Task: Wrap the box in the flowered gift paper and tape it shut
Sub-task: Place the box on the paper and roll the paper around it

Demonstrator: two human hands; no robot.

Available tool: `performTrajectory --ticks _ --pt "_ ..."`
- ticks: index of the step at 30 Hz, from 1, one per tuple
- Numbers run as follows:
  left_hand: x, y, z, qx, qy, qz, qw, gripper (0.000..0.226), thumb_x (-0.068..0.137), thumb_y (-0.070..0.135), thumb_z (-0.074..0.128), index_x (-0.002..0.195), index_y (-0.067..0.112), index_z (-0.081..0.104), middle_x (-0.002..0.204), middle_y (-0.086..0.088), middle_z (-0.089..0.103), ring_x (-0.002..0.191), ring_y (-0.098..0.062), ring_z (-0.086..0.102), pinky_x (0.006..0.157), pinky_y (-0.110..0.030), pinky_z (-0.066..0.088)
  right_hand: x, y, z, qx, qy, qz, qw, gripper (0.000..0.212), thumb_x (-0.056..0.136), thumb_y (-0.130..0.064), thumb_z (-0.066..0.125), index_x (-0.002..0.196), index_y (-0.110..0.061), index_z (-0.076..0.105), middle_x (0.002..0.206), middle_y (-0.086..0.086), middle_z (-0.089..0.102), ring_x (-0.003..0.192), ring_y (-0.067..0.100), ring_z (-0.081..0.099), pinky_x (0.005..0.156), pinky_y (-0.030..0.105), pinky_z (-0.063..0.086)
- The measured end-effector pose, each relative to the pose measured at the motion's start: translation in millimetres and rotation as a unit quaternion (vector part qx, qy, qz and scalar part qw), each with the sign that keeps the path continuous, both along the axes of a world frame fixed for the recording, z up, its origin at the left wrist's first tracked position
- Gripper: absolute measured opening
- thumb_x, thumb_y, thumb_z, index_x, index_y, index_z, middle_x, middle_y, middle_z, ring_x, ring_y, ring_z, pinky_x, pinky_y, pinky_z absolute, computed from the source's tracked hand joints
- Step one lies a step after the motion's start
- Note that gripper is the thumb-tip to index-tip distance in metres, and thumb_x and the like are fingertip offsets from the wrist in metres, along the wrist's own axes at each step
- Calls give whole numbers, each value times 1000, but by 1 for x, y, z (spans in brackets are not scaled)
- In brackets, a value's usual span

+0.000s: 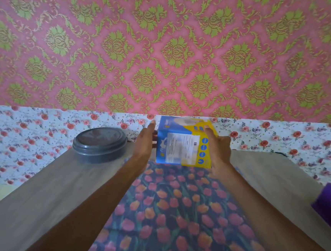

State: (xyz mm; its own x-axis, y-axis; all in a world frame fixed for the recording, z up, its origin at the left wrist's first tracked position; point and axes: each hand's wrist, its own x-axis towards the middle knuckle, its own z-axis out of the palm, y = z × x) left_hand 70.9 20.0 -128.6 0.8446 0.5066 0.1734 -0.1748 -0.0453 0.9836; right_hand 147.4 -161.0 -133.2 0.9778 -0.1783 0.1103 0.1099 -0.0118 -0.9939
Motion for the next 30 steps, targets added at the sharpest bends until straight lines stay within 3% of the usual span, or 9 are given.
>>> performTrajectory --ticks 3,9,12,14,17,20,22,26,30 --pt "-17 -3 -9 42 48 6 998 57 96 57 44 109 4 59 89 -16 68 62 -17 60 49 -21 47 -27 -12 -6 -5 35 1 999 51 85 -51 66 100 -10 40 87 3 50 74 21 52 54 32 35" --pt "-42 2 -24 59 98 -19 993 24 94 33 58 96 11 67 79 -16 66 57 -23 56 44 -21 44 -78 -34 -18 -92 4 20 996 42 84 -42 66 105 -16 40 94 4 57 74 14 55 59 32 40" --pt "-36 15 -26 64 107 5 992 22 94 18 52 95 5 70 76 -13 64 59 -23 55 46 -21 44 -79 -37 -10 -240 -47 43 969 68 68 -59 64 120 -20 44 123 7 49 107 26 56 85 42 49" --pt "-23 29 -35 142 126 39 981 24 91 10 48 94 3 72 79 -10 66 66 -23 59 57 -25 45 -71 -37 1 -368 -105 78 921 88 64 -73 62 136 -27 40 145 4 35 134 30 36 105 50 38" --pt "0 49 -56 346 174 58 920 29 88 6 52 109 10 72 110 -6 71 99 -26 65 82 -29 47 -61 -36 21 -534 -129 228 804 110 60 -87 61 151 -41 19 163 -8 2 150 26 -3 117 58 14" --pt "20 62 -79 512 254 -15 820 41 92 15 55 132 17 57 133 -9 61 119 -29 58 94 -36 46 -53 -35 28 -607 -143 320 714 111 63 -78 69 153 -40 15 161 -11 13 147 25 8 117 51 19" --pt "20 58 -82 594 281 -41 753 42 95 20 50 137 19 50 136 -12 55 124 -33 53 97 -42 45 -48 -37 27 -609 -157 328 705 113 63 -76 72 153 -39 15 158 -12 18 145 24 13 116 49 22" --pt "13 51 -65 670 303 -30 677 39 101 25 41 139 17 44 136 -13 41 130 -37 34 106 -45 30 -46 -42 33 -629 -150 331 687 107 68 -74 69 152 -39 14 157 -13 13 145 24 9 116 49 20" --pt "16 56 -48 659 309 -23 685 30 96 31 48 121 21 59 129 -13 51 133 -39 37 110 -49 28 -53 -39 38 -629 -132 328 693 103 70 -68 72 149 -30 19 161 -10 -2 149 25 -9 118 54 13"
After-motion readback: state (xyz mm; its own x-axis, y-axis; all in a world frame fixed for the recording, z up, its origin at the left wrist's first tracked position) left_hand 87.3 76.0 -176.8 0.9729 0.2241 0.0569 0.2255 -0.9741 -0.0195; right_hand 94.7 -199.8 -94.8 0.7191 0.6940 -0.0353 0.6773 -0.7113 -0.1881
